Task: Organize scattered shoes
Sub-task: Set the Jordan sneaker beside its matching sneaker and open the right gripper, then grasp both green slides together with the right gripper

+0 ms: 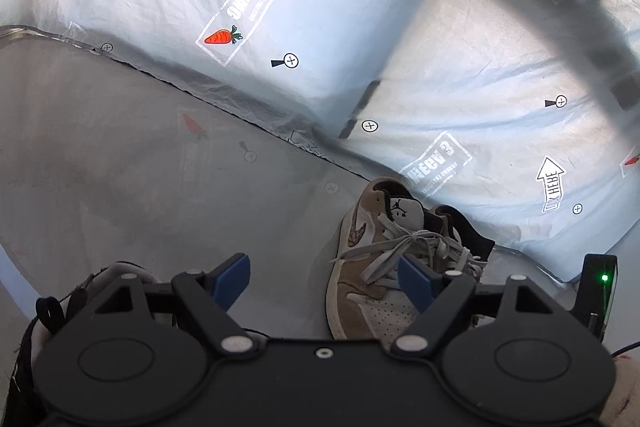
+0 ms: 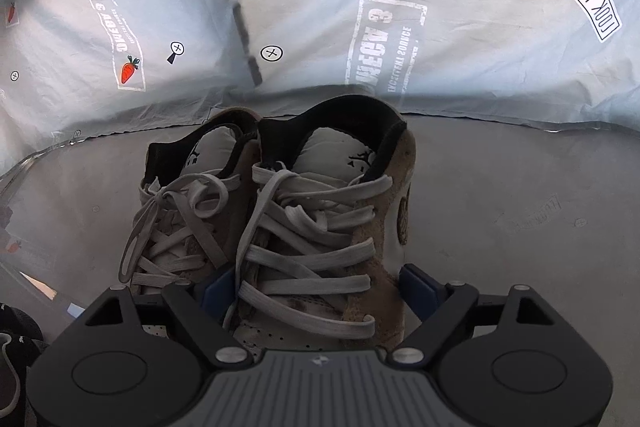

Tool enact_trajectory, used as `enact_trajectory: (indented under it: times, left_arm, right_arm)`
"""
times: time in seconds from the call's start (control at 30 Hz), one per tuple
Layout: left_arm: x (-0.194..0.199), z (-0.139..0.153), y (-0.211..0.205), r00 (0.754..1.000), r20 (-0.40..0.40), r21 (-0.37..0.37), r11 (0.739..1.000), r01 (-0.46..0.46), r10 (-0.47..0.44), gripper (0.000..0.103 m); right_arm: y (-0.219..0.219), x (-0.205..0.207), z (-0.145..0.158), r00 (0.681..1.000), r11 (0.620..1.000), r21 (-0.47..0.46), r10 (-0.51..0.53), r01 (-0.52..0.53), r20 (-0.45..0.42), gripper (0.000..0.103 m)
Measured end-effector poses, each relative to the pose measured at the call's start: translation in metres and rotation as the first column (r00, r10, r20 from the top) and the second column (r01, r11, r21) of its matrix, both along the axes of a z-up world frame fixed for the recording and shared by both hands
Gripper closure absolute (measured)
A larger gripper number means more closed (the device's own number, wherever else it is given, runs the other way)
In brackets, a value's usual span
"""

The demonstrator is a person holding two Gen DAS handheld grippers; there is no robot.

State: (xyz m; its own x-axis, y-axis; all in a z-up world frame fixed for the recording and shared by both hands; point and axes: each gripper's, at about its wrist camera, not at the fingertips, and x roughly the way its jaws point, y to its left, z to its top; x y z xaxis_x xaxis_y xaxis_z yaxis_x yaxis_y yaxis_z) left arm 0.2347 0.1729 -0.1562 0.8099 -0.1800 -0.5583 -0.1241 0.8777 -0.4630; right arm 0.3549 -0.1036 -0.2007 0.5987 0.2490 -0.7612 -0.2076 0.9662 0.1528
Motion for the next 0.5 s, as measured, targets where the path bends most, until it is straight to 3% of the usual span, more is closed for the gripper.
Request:
enact_trajectory:
  times: [0.13,0.27,0.3,0.37,0.5]
  left_arm:
    - [-0.009,0.009,-0.006,0.999,0.039,0.029,0.999,0.019,-0.02,0.02]
    - [-0.028,0.019,-0.014,0.995,0.088,0.017,0.999,0.039,-0.04,0.019]
    - [-0.032,0.022,-0.017,0.995,0.095,0.018,0.999,0.041,-0.043,0.017]
    - [-0.045,0.028,-0.025,0.992,0.114,0.025,0.999,0.043,-0.045,0.003]
    - [-0.069,0.036,-0.046,0.984,0.168,0.065,0.996,0.054,-0.064,0.001]
  right_arm:
    - [-0.009,-0.028,0.016,0.998,0.999,0.025,-0.047,0.046,0.048,0.014]
    - [-0.029,-0.073,0.036,0.984,0.992,0.004,-0.127,0.127,0.128,0.007]
    - [-0.037,-0.089,0.043,0.974,0.987,-0.018,-0.156,0.161,0.164,0.005]
    - [-0.049,-0.112,0.054,0.956,0.977,-0.05,-0.192,0.208,0.222,0.0]
    - [-0.078,-0.157,0.073,0.927,0.954,-0.088,-0.252,0.286,0.279,0.0]
